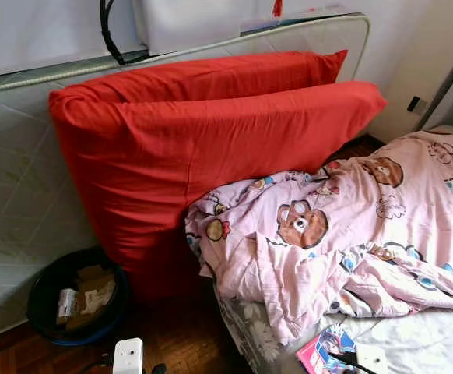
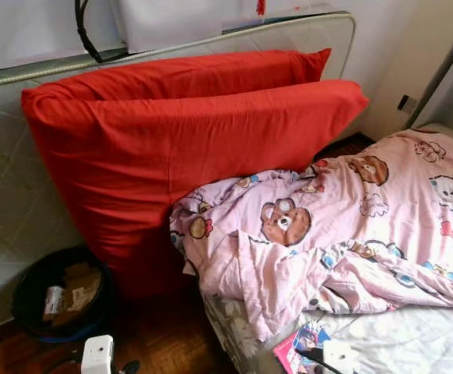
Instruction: Clean up the room
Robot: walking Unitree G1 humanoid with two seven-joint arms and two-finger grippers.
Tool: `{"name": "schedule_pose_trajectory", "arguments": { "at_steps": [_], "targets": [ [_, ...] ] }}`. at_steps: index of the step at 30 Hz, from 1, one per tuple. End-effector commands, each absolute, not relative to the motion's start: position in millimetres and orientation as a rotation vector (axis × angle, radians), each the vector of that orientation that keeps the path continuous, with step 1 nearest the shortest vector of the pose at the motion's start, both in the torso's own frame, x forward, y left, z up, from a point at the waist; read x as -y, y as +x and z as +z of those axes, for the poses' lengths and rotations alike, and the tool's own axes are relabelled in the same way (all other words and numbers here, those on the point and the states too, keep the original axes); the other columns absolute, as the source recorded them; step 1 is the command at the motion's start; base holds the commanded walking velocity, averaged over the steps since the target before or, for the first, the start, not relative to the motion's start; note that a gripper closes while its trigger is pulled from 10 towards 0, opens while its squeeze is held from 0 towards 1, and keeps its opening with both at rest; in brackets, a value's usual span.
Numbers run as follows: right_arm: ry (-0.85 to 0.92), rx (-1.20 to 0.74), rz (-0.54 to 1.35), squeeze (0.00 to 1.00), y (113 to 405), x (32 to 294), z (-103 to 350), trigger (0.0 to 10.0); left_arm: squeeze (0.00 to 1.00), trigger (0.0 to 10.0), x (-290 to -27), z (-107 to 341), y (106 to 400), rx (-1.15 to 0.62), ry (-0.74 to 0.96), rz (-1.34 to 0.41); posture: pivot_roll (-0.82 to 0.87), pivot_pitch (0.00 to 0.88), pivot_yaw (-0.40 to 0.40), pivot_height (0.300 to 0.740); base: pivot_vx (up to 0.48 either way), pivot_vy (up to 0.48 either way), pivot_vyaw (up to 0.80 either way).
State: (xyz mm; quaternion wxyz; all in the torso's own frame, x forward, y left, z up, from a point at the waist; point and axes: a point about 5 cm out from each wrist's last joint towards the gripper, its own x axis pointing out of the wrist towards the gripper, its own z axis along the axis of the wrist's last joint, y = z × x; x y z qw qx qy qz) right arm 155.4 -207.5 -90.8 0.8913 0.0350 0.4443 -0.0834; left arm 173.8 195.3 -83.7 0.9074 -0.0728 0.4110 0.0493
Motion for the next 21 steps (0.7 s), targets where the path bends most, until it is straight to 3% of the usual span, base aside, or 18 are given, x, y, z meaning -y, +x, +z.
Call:
{"name": "schedule_pose_trajectory", "arguments": {
  "at_steps": [1, 11, 16, 21],
  "targets": [
    [0.076, -0.936, -0.175, 0.00, 154.2, 202.5, -92.5, 10.0, 0.00, 10.0, -199.2, -86.8, 166.6, -0.877, -0.148, 0.115, -0.06, 0.086, -0.025, 0.740, 0.000, 0.262, 0.00],
    [0.077, -0.938, -0.146, 0.00, 162.0, 178.9, -92.9, 10.0, 0.00, 10.0, -199.4, -89.2, 161.5, -0.907, -0.129, 0.086, -0.07, 0.092, -0.013, 0.740, 0.000, 0.287, 0.00],
    [0.075, -0.932, -0.127, 0.00, 169.5, 168.0, -90.9, 10.0, 0.00, 10.0, -199.5, -89.3, 161.2, -0.909, -0.127, 0.085, -0.06, 0.091, -0.013, 0.740, 0.000, 0.480, 0.00],
    [0.073, -0.939, -0.137, 0.00, 162.5, 177.0, -92.9, 10.0, 0.00, 10.0, -199.5, -89.8, 160.3, -0.913, -0.130, 0.087, -0.06, 0.088, -0.013, 0.740, 0.000, 0.480, 0.00]
  ]
}}
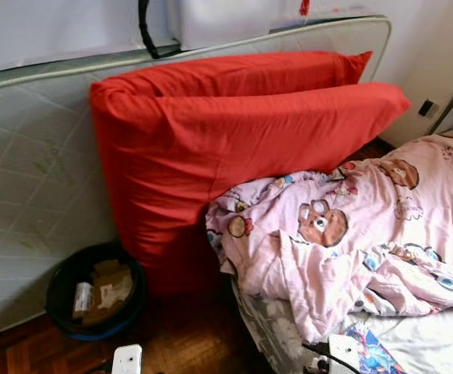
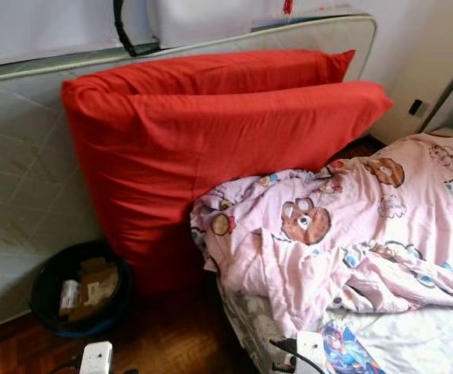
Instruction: Clean up the room
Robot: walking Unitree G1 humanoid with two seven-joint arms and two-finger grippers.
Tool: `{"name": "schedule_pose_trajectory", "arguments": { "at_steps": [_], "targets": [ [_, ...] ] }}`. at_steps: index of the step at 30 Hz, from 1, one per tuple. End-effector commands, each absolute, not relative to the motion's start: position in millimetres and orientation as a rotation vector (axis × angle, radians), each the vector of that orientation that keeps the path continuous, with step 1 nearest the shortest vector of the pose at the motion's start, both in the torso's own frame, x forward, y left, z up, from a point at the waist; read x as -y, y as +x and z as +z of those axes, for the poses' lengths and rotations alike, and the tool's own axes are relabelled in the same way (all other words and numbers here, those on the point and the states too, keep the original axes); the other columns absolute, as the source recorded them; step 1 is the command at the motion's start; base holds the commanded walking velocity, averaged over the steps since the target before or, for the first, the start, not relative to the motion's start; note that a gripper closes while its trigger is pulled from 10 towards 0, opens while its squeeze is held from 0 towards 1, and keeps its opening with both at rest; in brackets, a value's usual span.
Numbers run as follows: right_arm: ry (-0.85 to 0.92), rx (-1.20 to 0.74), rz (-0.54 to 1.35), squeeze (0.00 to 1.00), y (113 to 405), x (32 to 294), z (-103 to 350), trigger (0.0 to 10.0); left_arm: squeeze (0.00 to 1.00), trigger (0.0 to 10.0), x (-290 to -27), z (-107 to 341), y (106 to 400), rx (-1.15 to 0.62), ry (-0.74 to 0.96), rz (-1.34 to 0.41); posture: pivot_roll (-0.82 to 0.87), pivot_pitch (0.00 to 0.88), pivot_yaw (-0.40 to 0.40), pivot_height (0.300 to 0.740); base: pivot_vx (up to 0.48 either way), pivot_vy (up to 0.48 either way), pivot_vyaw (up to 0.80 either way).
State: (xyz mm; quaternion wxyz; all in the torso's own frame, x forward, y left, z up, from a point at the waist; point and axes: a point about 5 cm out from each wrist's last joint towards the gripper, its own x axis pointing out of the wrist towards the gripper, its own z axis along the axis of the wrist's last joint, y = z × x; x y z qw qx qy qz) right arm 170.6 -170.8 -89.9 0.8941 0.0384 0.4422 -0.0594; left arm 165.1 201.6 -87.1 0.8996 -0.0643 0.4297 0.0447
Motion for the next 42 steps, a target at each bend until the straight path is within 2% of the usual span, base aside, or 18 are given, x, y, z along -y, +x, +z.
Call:
{"name": "schedule_pose_trajectory", "arguments": {
  "at_steps": [1, 42],
  "targets": [
    [0.075, -0.939, -0.139, 0.00, 161.8, 177.9, -93.0, 10.0, 0.00, 10.0, -199.4, -90.1, 159.7, -0.915, -0.131, 0.088, -0.06, 0.086, -0.013, 0.740, 0.000, 0.480, 0.00],
    [0.089, -0.944, -0.131, 0.00, 162.0, 178.0, -93.2, 10.0, 0.00, 10.0, -201.3, -86.2, 166.9, -0.878, -0.130, 0.101, -0.05, 0.089, -0.008, 0.740, 0.000, 0.480, 0.00]
  ]
}}
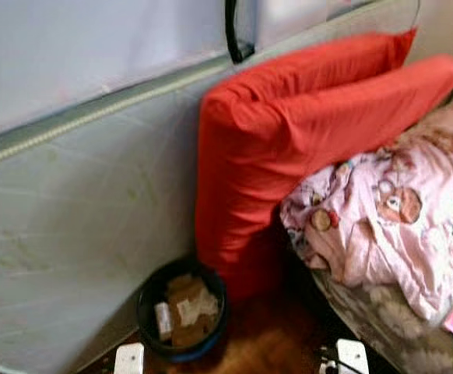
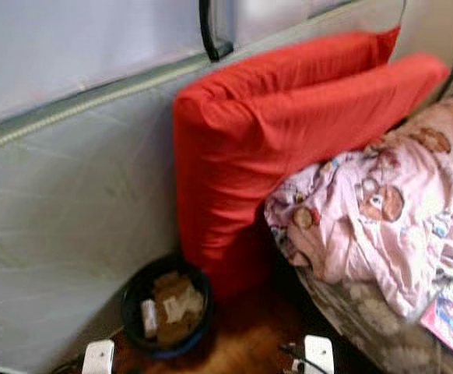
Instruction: Clean up the room
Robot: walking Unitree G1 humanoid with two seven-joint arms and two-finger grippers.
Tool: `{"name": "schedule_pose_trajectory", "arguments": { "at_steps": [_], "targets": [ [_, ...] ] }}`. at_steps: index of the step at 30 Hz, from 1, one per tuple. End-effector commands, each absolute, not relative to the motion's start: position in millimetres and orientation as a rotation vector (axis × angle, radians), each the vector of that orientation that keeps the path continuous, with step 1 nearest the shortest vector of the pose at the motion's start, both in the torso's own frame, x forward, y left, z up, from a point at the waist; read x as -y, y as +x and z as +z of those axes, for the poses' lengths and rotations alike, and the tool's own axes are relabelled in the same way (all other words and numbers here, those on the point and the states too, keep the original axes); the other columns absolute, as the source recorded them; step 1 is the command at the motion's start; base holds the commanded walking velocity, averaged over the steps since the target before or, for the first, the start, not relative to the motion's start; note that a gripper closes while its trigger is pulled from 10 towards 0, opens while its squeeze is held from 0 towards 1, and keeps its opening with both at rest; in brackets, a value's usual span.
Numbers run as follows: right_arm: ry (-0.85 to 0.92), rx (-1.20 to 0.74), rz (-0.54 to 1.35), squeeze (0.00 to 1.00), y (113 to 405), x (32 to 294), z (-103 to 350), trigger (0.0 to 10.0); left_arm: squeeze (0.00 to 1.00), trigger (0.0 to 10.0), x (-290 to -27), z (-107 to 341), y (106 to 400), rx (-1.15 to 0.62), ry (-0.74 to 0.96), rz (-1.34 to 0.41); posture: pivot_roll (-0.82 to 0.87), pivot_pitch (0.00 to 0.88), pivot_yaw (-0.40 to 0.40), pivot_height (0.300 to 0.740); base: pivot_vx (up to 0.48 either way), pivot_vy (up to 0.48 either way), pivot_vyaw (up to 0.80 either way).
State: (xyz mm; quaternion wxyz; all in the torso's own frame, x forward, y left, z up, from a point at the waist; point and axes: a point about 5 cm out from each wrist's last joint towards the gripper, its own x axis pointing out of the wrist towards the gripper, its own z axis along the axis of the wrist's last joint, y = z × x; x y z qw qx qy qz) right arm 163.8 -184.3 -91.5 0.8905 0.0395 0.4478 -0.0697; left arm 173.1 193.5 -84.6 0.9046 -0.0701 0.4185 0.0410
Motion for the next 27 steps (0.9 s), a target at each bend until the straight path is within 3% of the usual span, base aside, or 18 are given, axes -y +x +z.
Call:
{"name": "schedule_pose_trajectory", "arguments": {
  "at_steps": [1, 7, 12, 27],
  "targets": [
    [0.089, -0.945, -0.131, 0.00, 161.7, 178.1, -93.3, 10.0, 0.00, 10.0, -201.1, -86.2, 166.9, -0.877, -0.131, 0.101, -0.05, 0.087, -0.008, 0.740, 0.000, 0.480, 0.00],
    [0.086, -0.947, -0.130, 0.00, 161.6, 178.5, -93.3, 10.0, 0.00, 10.0, -200.4, -86.2, 167.1, -0.877, -0.135, 0.102, -0.05, 0.086, -0.009, 0.740, 0.000, 0.427, 0.00],
    [0.071, -0.943, -0.119, 0.00, 162.3, 179.0, -92.9, 10.0, 0.00, 10.0, -199.6, -86.0, 167.7, -0.872, -0.132, 0.101, -0.05, 0.074, -0.009, 0.740, 0.000, 0.000, 0.00],
    [0.061, -0.952, -0.102, 0.00, 161.1, 178.1, -93.6, 10.0, 0.00, 10.0, -198.2, -86.2, 166.7, -0.860, -0.166, 0.116, -0.05, 0.044, -0.020, 0.740, 0.000, 0.000, 0.62]
  ]
}}
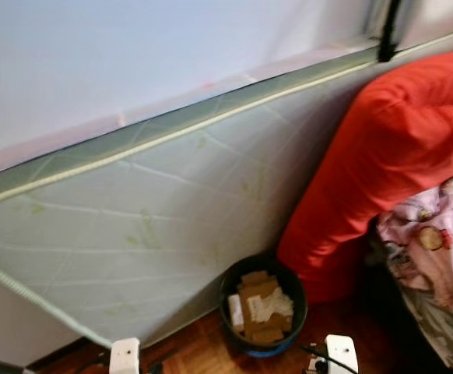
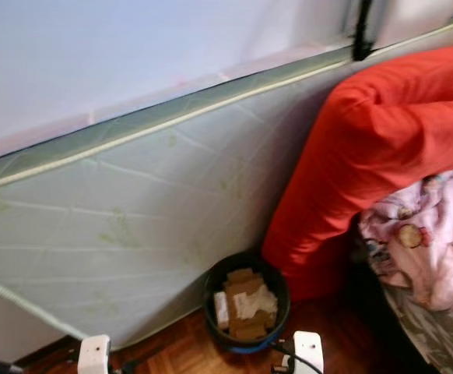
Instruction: Clean up the room
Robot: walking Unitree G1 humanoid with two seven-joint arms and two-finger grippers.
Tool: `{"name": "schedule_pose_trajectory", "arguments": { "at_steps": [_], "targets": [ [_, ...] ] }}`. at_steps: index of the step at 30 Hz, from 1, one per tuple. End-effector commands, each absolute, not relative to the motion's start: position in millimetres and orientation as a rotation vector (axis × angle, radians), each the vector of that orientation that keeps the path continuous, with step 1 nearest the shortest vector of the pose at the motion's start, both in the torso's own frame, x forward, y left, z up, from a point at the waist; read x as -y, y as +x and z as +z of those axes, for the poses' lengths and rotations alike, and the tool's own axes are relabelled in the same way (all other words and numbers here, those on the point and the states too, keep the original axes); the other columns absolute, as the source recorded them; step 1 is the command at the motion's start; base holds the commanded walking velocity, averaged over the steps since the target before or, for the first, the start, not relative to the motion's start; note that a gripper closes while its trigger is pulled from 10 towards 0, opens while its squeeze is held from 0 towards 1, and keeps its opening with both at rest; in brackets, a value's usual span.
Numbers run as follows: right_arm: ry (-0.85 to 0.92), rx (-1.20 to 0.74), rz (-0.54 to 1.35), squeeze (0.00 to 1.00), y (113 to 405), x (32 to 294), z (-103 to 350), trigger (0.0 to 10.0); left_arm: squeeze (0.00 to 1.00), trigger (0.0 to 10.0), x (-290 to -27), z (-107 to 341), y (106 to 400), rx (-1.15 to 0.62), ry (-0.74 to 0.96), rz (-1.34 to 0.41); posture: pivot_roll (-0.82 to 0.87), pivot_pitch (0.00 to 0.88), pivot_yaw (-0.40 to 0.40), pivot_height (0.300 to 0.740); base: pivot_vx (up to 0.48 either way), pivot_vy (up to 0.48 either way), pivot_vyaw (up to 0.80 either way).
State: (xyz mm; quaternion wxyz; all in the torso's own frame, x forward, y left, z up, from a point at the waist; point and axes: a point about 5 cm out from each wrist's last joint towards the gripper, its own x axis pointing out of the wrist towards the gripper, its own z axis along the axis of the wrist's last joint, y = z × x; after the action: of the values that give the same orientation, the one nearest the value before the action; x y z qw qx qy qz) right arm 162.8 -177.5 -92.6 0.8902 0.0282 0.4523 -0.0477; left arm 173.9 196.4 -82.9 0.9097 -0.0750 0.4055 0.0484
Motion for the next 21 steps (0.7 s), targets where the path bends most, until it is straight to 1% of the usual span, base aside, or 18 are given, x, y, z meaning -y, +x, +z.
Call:
{"name": "schedule_pose_trajectory", "arguments": {
  "at_steps": [1, 12, 16, 21],
  "targets": [
    [0.061, -0.952, -0.105, 0.00, 161.1, 178.3, -93.5, 10.0, 0.00, 10.0, -197.7, -86.2, 166.9, -0.859, -0.171, 0.118, -0.05, 0.044, -0.020, 0.740, 0.000, 0.000, 0.00],
    [0.037, -0.938, -0.111, 0.00, 165.2, 189.1, -90.5, 10.0, 0.00, 10.0, -183.7, -86.0, 171.4, -0.840, -0.216, 0.132, -0.06, 0.060, -0.083, 0.740, 0.000, 0.000, 0.00],
    [0.030, -0.934, -0.111, 0.00, 167.0, 192.5, -89.4, 10.0, 0.00, 10.0, -180.4, -86.2, 171.9, -0.838, -0.225, 0.136, -0.05, 0.067, -0.084, 0.740, 0.000, 0.000, 0.00],
    [0.022, -0.925, -0.080, 0.00, 169.0, 190.2, -88.6, 10.0, 0.00, 10.0, -186.0, -86.4, 169.8, -0.840, -0.214, 0.150, -0.05, 0.074, -0.076, 0.740, 0.000, 0.000, 0.00]
  ]
}}
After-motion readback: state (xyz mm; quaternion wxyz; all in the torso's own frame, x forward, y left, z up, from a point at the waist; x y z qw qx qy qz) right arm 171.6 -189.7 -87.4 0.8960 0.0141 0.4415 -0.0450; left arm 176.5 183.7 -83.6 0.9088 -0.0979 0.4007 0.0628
